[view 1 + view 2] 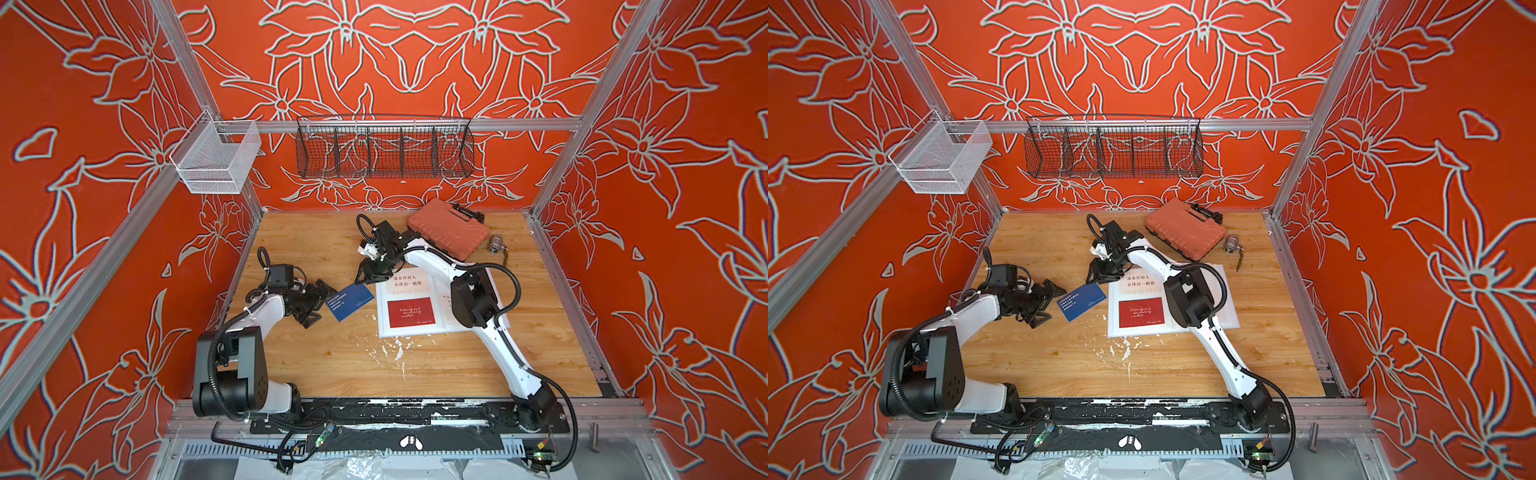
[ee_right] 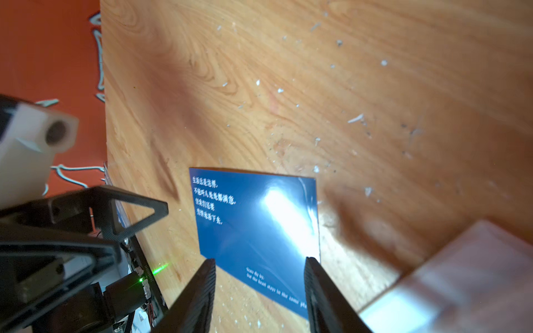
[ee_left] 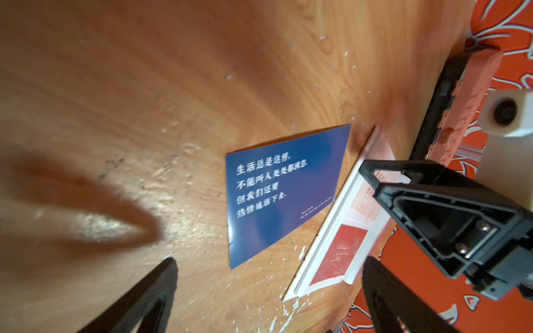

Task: Place the photos into the photo albums
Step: Pick up the photo at the center of the board.

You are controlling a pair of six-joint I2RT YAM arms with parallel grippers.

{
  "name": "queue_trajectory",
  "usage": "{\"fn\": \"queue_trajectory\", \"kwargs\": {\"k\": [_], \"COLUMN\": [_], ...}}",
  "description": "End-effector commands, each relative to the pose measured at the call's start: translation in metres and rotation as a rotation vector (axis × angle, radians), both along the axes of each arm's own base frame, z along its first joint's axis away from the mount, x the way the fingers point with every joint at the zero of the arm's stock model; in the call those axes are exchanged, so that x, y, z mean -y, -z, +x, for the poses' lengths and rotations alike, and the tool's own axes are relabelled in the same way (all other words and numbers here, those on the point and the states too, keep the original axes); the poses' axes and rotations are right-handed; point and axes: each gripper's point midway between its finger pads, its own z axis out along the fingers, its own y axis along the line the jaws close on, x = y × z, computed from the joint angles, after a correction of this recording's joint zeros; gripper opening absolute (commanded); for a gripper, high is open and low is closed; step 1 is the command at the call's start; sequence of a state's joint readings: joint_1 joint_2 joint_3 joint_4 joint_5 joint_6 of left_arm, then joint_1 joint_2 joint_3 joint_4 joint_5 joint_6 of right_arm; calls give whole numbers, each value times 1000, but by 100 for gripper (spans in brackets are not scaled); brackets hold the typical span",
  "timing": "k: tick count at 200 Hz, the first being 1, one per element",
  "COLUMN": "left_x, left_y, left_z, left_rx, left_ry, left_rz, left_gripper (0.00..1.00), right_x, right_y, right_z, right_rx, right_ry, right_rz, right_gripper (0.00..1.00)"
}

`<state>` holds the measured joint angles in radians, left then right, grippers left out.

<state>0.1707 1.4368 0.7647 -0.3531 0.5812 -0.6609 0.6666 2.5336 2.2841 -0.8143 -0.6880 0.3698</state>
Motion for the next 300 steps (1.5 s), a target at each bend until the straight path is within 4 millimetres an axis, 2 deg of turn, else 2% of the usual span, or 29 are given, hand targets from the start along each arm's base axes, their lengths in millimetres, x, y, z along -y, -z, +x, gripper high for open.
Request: {"fn": "queue_trajectory", "kwargs": {"k": [1,37,76,128,165,193,238,277,300], "left_x": [-2,-3,3,19,22,30,39,45,47], "left_y": [-5,-11,1,12,21,29,34,29,29], "left_z": [15,50,72,86,80,64,33,21,18], "left_rx": [7,26,6,-9,-39,-76,-104,-90,-67], "left_ry": [61,144,236,370,408,401,368,326,293], "left_rz": [30,39,19,-21,-24,-83,-138,-189,-202], "left_gripper": [97,98,97,97,97,97,97,97,97], "right_x": [12,18,6,0,11,20,23,17,17], "right_y": [-18,-11,9,32,48,55,56,52,48], "right_z": [-8,-34,-66,-70,-57,-45,-25,-10,-8], "right_rx": [30,10,20,44,93,125,137,124,110], "right_ry": [3,-8,-83,-15,67,123,156,138,109], "right_rz": [-15,-8,-25,-47,-132,-182,-196,-153,-148], "right_gripper": [52,54,58,64,65,65,65,65,65]}}
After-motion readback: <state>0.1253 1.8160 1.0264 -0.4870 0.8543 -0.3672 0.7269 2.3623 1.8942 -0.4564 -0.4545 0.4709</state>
